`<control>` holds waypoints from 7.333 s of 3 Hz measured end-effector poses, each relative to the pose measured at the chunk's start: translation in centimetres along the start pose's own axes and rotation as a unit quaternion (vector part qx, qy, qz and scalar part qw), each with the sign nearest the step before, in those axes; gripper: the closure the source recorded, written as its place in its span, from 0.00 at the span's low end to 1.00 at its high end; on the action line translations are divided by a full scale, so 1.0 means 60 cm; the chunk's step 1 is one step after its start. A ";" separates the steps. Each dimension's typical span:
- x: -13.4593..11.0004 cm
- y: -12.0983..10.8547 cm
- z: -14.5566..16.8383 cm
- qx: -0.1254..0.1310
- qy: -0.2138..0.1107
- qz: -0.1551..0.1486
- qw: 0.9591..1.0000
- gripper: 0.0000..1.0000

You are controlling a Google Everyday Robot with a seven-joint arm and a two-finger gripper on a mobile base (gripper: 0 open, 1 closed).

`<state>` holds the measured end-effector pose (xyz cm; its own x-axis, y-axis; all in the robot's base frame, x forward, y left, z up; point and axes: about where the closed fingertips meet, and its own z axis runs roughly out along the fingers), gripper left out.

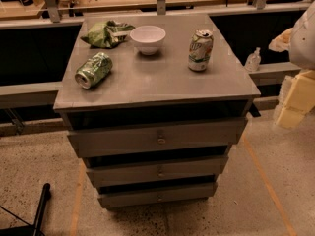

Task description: Move 7up can near white bowl

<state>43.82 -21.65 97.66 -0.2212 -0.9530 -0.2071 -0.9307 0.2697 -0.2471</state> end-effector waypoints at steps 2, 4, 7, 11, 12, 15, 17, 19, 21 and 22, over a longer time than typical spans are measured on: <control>-0.005 -0.050 -0.012 0.031 -0.017 0.002 0.999 0.00; -0.072 -0.268 -0.041 0.141 -0.179 0.031 0.973 0.00; -0.141 -0.362 0.014 0.161 -0.329 0.103 0.925 0.00; -0.241 -0.393 0.185 0.152 -0.458 0.231 0.845 0.00; -0.225 -0.407 0.214 0.157 -0.455 0.248 0.840 0.00; -0.187 -0.430 0.265 0.139 -0.472 0.279 0.825 0.42; -0.229 -0.443 0.230 0.115 -0.517 0.246 0.812 0.88; -0.328 -0.477 0.205 0.115 -0.508 0.188 0.833 1.00; -0.363 -0.484 0.287 0.086 -0.475 0.190 0.855 1.00; -0.365 -0.474 0.312 0.078 -0.471 0.189 0.858 0.82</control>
Offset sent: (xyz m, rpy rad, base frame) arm 0.0728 -0.0201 0.0379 0.0523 -0.1688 -0.0268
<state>80.61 -5.88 91.50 -0.0963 -0.2796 -0.9553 -0.7774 0.6205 -0.1032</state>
